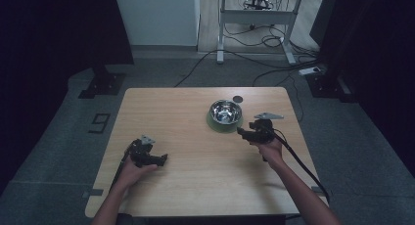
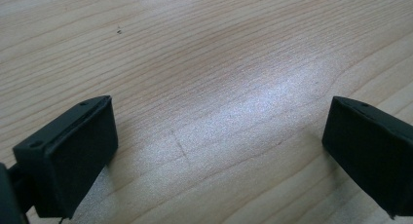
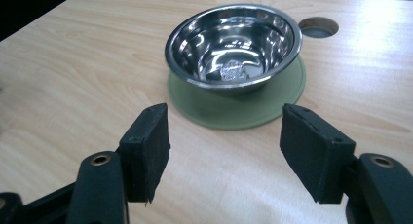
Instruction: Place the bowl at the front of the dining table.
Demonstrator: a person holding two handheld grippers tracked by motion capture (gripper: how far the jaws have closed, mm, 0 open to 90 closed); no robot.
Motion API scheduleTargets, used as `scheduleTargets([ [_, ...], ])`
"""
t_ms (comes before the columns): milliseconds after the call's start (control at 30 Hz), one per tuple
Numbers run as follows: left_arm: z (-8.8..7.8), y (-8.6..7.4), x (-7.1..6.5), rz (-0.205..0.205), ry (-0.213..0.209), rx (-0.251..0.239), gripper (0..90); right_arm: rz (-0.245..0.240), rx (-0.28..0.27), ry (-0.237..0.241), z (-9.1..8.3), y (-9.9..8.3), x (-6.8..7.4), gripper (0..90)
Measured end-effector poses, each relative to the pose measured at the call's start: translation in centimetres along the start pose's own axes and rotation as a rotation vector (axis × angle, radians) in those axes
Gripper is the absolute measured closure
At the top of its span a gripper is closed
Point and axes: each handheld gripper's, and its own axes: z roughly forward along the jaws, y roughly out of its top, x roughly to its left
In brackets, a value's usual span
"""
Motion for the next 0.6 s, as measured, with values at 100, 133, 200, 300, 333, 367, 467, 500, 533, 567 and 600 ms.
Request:
scheduleTargets([
  [100,0.0,0.0,0.0,0.0,0.0,0.0,0.0,-0.01,0.01,0.002,-0.7,-0.6,0.2,35.3],
  [133,0.0,0.0,0.0,0.0,0.0,0.0,0.0,-0.009,0.013,0.006,-0.9,-0.8,0.2,35.3],
  [200,0.0,0.0,0.0,0.001,0.0,0.001,0.0,-0.01,0.019,0.008,-1.6,-1.4,0.3,35.2],
  [300,0.0,0.0,0.0,0.0,0.0,0.0,0.0,-0.011,0.027,0.006,-2.1,-1.8,0.3,35.2],
  [333,0.0,0.0,0.0,0.0,0.0,0.001,0.0,-0.01,0.03,0.007,-2.3,-2.1,0.2,35.2],
  [367,0.0,0.0,0.0,0.0,0.001,0.001,0.0,-0.011,0.033,0.008,-2.5,-2.3,0.2,35.2],
  [467,0.0,0.0,0.0,0.0,0.0,0.0,0.0,-0.009,0.049,0.014,-3.1,-3.2,0.1,35.1],
  [500,0.0,0.0,0.0,0.0,0.0,0.0,0.0,-0.01,0.052,0.014,-3.2,-3.4,0.1,35.1],
  [533,0.0,0.0,0.0,0.0,0.0,0.0,0.0,-0.013,0.055,0.015,-3.3,-3.8,0.1,35.1],
  [567,0.0,0.0,0.0,0.0,0.0,0.0,0.0,-0.012,0.062,0.017,-3.4,-4.1,0.0,35.1],
  [600,0.0,0.0,-0.1,0.0,0.001,0.0,0.0,-0.011,0.064,0.018,-3.5,-4.4,0.0,35.1],
])
